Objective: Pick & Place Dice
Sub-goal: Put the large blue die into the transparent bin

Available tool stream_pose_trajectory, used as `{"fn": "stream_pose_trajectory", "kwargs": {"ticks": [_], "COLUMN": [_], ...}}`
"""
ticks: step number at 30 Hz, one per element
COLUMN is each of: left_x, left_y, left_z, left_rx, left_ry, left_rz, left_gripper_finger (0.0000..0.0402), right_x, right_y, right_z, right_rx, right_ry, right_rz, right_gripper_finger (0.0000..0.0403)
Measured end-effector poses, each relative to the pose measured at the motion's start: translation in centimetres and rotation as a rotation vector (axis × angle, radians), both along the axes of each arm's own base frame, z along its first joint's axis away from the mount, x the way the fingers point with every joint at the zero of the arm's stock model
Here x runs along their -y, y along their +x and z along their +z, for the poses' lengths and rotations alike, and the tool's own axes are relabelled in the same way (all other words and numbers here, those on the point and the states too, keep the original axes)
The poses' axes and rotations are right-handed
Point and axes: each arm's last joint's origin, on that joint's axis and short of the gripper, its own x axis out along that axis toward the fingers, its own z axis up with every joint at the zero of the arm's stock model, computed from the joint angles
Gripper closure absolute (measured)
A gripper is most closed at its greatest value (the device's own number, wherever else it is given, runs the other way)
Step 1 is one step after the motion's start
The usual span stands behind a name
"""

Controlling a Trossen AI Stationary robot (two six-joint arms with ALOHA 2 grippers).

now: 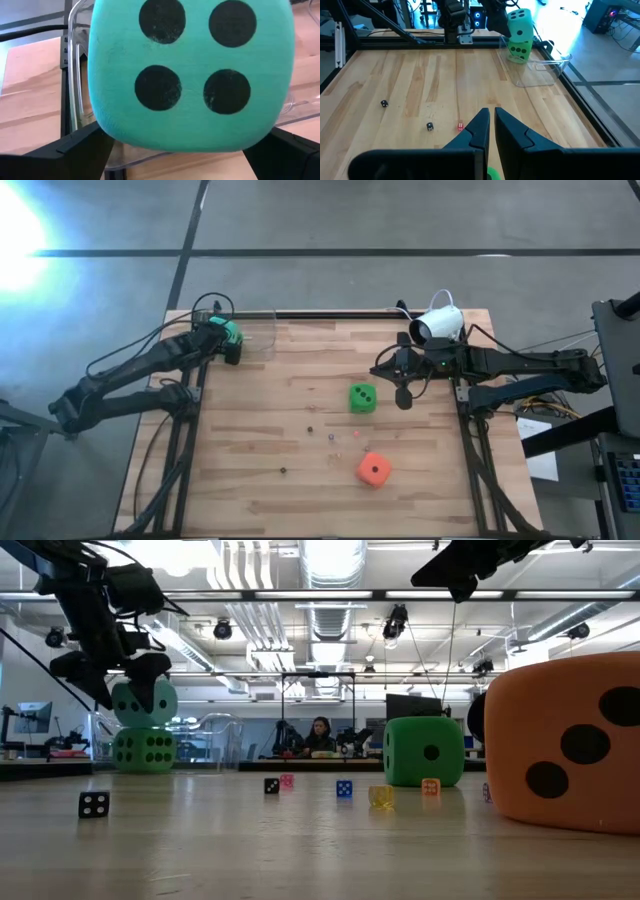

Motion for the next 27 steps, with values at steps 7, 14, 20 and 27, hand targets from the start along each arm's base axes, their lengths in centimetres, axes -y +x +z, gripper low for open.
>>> {"fn": "stream_pose_trajectory", "kwargs": {"ticks": [7, 14, 20, 27], "left_x": [0.1, -0.1, -0.2, 0.0], "left_y": [-0.1, 0.1, 0.1, -0.1], "left_z": [0.0, 1.0, 1.3, 1.0], "left_rx": [-0.004, 0.025, 0.018, -0.019], "left_ry": [-0.007, 0.010, 0.028, 0.016], "left_rz": [0.006, 0.014, 0.017, 0.027], "left_gripper_finger": [0.0005, 0.0005, 0.0004, 0.0005], "right_x": [0.0, 0.0, 0.0, 0.0], "right_y": [0.0, 0.0, 0.0, 0.0], "right_z": [0.0, 0.0, 0.0, 0.0], "right_rx": [0.000, 0.000, 0.000, 0.000], "right_ry": [0.000, 0.000, 0.000, 0.000], "right_rz": [0.000, 0.000, 0.000, 0.000], "right_gripper_finger": [0.0376, 0.0376, 0.0376, 0.0376]}}
